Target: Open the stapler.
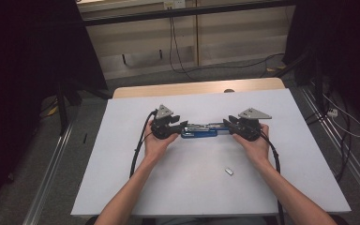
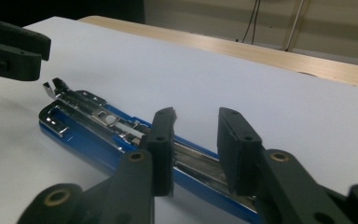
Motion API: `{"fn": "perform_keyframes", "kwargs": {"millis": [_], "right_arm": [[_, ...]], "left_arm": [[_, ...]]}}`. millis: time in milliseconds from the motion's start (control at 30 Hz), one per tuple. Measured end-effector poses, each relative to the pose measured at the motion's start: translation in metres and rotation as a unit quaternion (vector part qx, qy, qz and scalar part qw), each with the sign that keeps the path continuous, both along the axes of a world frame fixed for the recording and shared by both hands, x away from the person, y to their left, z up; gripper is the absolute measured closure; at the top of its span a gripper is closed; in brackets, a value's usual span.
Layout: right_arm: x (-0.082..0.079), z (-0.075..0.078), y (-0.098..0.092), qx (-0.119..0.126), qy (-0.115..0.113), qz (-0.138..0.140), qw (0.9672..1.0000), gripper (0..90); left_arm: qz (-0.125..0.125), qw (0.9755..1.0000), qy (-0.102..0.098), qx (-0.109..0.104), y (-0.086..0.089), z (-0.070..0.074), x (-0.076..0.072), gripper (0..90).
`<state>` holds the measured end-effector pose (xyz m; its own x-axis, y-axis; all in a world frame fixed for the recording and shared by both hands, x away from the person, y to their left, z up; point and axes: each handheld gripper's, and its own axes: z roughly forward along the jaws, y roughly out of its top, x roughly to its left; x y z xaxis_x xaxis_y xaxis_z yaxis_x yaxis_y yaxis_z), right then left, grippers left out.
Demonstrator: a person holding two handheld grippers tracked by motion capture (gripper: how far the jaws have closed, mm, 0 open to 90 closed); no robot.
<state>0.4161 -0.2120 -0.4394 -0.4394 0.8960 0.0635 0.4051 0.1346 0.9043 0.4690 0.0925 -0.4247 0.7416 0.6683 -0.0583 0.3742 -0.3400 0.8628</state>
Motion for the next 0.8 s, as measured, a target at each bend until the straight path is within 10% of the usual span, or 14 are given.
{"fn": "perform_keyframes", "kwargs": {"millis": [467, 800], "right_arm": [[-0.002, 0.003, 0.005, -0.003, 0.008, 0.008, 0.9999, 23.7], [-0.006, 0.010, 0.003, 0.002, -0.010, 0.007, 0.9999, 15.7]], "left_arm": [[0.027, 0.9994, -0.016, 0.012, 0.008, 0.008, -0.016, 9.5], [0.033, 0.9993, -0.016, 0.003, 0.028, 0.003, -0.030, 4.7]]}}
